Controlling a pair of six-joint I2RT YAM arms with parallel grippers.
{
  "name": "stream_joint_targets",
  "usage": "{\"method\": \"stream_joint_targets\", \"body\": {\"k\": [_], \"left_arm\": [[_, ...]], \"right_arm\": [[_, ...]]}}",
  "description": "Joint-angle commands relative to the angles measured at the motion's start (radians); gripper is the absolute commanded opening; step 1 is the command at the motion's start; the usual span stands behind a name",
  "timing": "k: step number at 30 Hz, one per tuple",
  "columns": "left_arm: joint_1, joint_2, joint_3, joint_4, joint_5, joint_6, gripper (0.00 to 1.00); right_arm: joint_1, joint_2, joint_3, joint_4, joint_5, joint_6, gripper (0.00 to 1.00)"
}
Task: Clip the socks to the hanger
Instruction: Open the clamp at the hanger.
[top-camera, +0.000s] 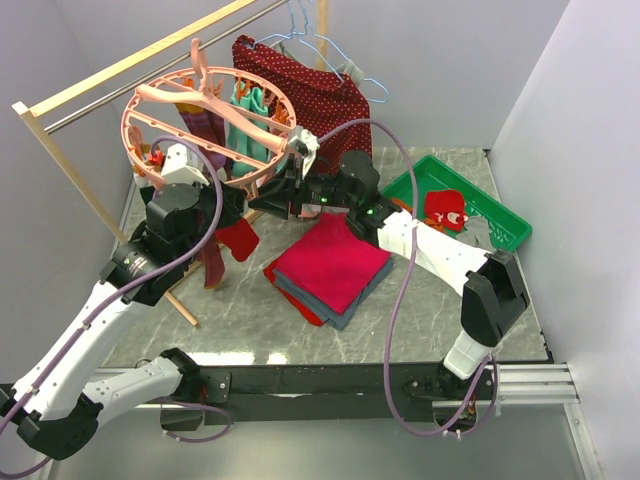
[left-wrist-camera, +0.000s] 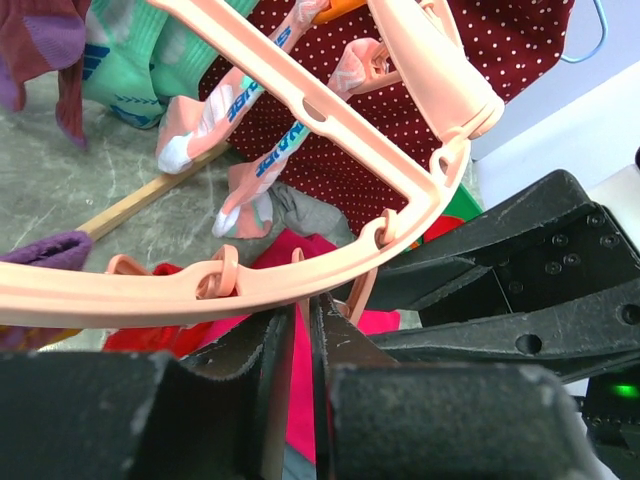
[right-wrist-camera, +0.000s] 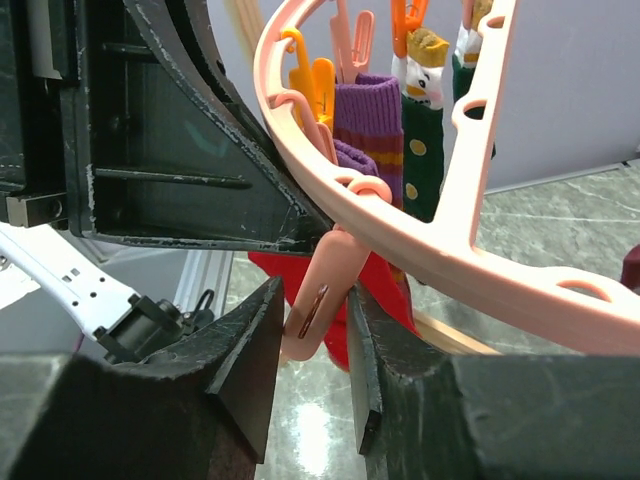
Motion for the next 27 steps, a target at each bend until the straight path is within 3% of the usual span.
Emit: {"method": "stream_joint_targets", "body": {"k": [1, 16, 20, 24, 27], "left_arm": [[0.005, 0.003, -0.002, 0.125, -0.023, 0.013, 0.15], [0.003, 0.0, 0.001, 0.121, -0.023, 0.013, 0.15], [0.003, -0.004, 0.003, 0.116, -0.024, 0.015, 0.15], [0.003, -0.005, 0.001, 0.116, -0.024, 0.013, 0.15], [0.003, -0.004, -0.012, 0.121, -0.026, 0.013, 0.15]], "right_arm": [[0.029, -0.057, -0.022, 0.01, -0.069, 0.001, 0.38], [0.032, -0.054, -0.033, -0.019, -0.037, -0.021, 0.41], [0.032, -0.048, -0.03, -0.023, -0.031, -0.025, 0.28], [0.032, -0.044, -0.022, -0.025, -0.028, -0.022, 0.24], [0.031, -0.048, -0.016, -0.02, -0.038, -0.004, 0.38]]}}
